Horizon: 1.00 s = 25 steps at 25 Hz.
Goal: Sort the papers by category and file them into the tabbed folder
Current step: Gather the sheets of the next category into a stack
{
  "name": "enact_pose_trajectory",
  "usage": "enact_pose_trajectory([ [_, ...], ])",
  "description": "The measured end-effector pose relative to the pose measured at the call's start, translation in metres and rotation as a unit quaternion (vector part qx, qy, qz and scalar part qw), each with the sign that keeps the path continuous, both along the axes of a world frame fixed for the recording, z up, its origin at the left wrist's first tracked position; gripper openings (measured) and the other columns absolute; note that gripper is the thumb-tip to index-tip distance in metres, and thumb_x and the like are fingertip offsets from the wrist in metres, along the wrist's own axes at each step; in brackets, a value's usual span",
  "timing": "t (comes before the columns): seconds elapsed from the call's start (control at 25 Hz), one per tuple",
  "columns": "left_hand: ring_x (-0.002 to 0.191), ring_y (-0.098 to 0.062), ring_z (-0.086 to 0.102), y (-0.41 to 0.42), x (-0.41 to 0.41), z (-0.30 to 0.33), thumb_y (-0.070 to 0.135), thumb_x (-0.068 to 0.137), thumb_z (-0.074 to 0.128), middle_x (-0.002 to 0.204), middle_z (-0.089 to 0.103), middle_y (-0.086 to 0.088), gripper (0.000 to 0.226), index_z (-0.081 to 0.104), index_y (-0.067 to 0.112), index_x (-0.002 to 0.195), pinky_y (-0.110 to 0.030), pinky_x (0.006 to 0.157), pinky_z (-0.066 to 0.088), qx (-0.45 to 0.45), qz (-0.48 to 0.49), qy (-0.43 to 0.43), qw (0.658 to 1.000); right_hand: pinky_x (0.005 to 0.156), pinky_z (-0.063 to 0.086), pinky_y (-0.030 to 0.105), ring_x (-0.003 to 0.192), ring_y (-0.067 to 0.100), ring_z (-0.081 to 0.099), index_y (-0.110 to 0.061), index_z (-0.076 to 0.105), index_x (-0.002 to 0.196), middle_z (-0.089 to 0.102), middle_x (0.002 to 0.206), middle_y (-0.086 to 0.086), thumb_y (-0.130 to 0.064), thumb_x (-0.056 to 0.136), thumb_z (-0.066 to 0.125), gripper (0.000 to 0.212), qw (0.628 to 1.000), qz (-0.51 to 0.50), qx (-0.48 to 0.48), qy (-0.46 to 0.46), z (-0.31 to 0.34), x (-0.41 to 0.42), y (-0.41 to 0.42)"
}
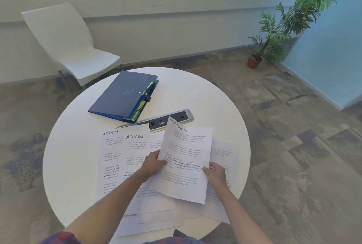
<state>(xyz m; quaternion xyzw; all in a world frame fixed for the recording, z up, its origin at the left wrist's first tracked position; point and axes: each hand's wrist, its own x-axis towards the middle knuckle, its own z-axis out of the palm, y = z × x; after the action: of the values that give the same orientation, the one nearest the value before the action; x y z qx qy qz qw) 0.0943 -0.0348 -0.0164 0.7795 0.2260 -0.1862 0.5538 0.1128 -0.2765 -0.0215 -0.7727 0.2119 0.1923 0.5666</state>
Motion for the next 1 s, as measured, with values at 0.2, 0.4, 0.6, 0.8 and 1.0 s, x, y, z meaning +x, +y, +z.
enact_pose_trajectory([
  [0.2,0.102,-0.02,0.068,-0.003,-0.011,0.033,0.02,0.099,0.041,0.118,0.067,0.002,0.029,0.05,0.03,0.124,-0.049,0.092,0.054,-0.04,-0.004,-0.057,0.998,0.081,0.051,0.031,0.099,0.023,0.066,-0.009,0.065,0.115,0.07,0.11,0.004,-0.018,0.092,0.067,0.025,0.999,-0.003,-0.014,-0.031,0.01,0.005,0.009],
  [0.4,0.088,-0.019,0.074,0.003,-0.028,0.084,0.012,0.099,0.045,0.105,0.074,0.003,0.028,0.056,0.033,0.114,-0.034,0.074,0.059,-0.117,0.035,-0.096,0.988,0.109,0.039,0.04,0.129,0.021,0.052,-0.016,0.042,0.144,0.053,0.134,-0.006,-0.046,0.08,0.078,0.08,0.986,0.04,0.157,0.026,0.036,0.019,0.016],
  [0.6,0.082,-0.024,0.074,0.028,-0.041,0.099,0.01,0.096,0.049,0.098,0.076,-0.003,0.021,0.061,0.019,0.111,-0.037,0.069,0.059,-0.153,0.103,-0.093,0.978,0.107,0.045,0.054,0.122,0.032,0.062,-0.011,0.058,0.136,0.065,0.132,0.012,-0.027,0.09,0.071,0.05,0.929,0.121,0.347,0.035,0.058,0.025,0.033],
  [0.8,0.094,-0.023,0.072,0.053,-0.047,0.099,0.007,0.095,0.051,0.111,0.073,0.0,0.028,0.062,0.018,0.118,-0.041,0.083,0.058,-0.119,0.1,-0.097,0.983,0.076,0.061,0.032,0.1,0.03,0.073,-0.003,0.071,0.116,0.075,0.111,0.014,-0.014,0.089,0.071,0.029,0.961,0.093,0.253,-0.062,0.087,0.023,0.053],
  [1.0,0.097,-0.025,0.072,0.066,-0.035,0.109,0.014,0.092,0.061,0.106,0.076,0.0,0.023,0.067,0.017,0.114,-0.038,0.079,0.057,-0.149,0.129,-0.165,0.966,0.075,0.062,0.038,0.088,0.028,0.076,-0.006,0.076,0.1,0.078,0.095,0.01,-0.017,0.09,0.071,0.016,0.966,0.106,0.203,-0.122,0.1,0.011,0.073],
])
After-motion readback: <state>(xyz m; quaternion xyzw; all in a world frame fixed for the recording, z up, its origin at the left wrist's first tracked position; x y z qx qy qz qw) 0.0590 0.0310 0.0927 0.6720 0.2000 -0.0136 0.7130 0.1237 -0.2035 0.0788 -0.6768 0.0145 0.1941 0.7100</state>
